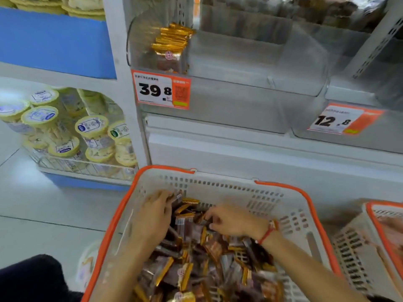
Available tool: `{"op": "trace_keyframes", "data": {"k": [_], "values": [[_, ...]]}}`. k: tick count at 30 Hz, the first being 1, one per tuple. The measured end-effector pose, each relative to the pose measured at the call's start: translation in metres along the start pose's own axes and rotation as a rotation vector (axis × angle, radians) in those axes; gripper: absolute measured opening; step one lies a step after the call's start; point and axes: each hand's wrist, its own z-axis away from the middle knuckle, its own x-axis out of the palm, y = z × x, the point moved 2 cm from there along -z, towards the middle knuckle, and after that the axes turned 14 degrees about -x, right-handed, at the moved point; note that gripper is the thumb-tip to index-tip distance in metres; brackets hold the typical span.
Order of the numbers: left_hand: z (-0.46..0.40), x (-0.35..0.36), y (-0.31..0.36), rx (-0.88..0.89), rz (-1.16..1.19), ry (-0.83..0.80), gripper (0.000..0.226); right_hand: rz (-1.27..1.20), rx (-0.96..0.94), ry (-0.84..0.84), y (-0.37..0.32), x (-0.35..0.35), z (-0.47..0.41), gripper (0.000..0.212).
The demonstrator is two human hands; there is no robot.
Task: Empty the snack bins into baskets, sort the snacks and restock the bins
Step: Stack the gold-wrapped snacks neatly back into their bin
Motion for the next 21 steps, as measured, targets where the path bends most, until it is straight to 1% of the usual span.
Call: {"op": "trace_keyframes", "data": {"k": [2,3,5,6,7,9,10,12,13,14,15,16,17,18,19,20,21], "values": [[0.009,0.035,-0.017,0.035,-0.115,-0.01,0.046,-0.21,0.047,0.088,0.007,0.046,-0.017,0.046],[0.014,0.047,-0.024,0.064,-0.15,-0.009,0.047,-0.331,0.088,0.137,0.007,0.063,-0.027,0.054],[0.016,0.062,-0.038,0.047,-0.234,0.008,0.043,-0.531,0.209,0.222,0.009,0.09,-0.052,0.069],[0.015,0.065,-0.042,0.047,-0.252,0.029,0.041,-0.585,0.261,0.249,0.009,0.1,-0.064,0.075],[0.015,0.065,-0.043,0.039,-0.24,0.016,0.038,-0.585,0.299,0.271,0.007,0.109,-0.074,0.077],[0.014,0.062,-0.042,0.031,-0.21,0.004,0.033,-0.497,0.345,0.365,0.005,0.12,-0.084,0.072],[0.012,0.062,-0.042,0.033,-0.207,-0.003,0.031,-0.504,0.349,0.428,0.004,0.122,-0.085,0.069],[0.008,0.059,-0.041,-0.022,-0.2,-0.037,0.03,-0.643,0.328,0.496,0.004,0.117,-0.078,0.065],[0.006,0.057,-0.039,-0.057,-0.211,-0.066,0.028,-0.709,0.289,0.502,0.006,0.112,-0.071,0.054],[0.005,0.055,-0.034,-0.068,-0.189,-0.056,0.027,-0.748,0.24,0.506,0.01,0.108,-0.065,0.037],[0.006,0.052,-0.026,-0.069,-0.138,-0.039,0.026,-0.768,0.199,0.529,0.013,0.102,-0.055,0.025],[0.006,0.052,-0.017,-0.075,-0.031,-0.05,0.026,-0.782,0.174,0.577,0.018,0.096,-0.044,0.02],[0.008,0.051,-0.003,-0.109,0.107,-0.125,0.03,-0.794,0.171,0.639,0.021,0.09,-0.033,0.019],[0.006,0.056,0.01,-0.167,0.279,-0.262,0.038,-0.806,0.168,0.719,0.023,0.082,-0.021,0.019],[0.005,0.064,0.022,-0.257,0.442,-0.463,0.052,-0.823,0.149,0.782,0.021,0.073,-0.009,0.02],[0.004,0.072,0.034,-0.355,0.589,-0.645,0.07,-0.858,0.106,0.796,0.019,0.065,0.001,0.023],[0.004,0.076,0.044,-0.437,0.685,-0.758,0.091,-0.904,0.044,0.742,0.019,0.058,0.008,0.03]]}}
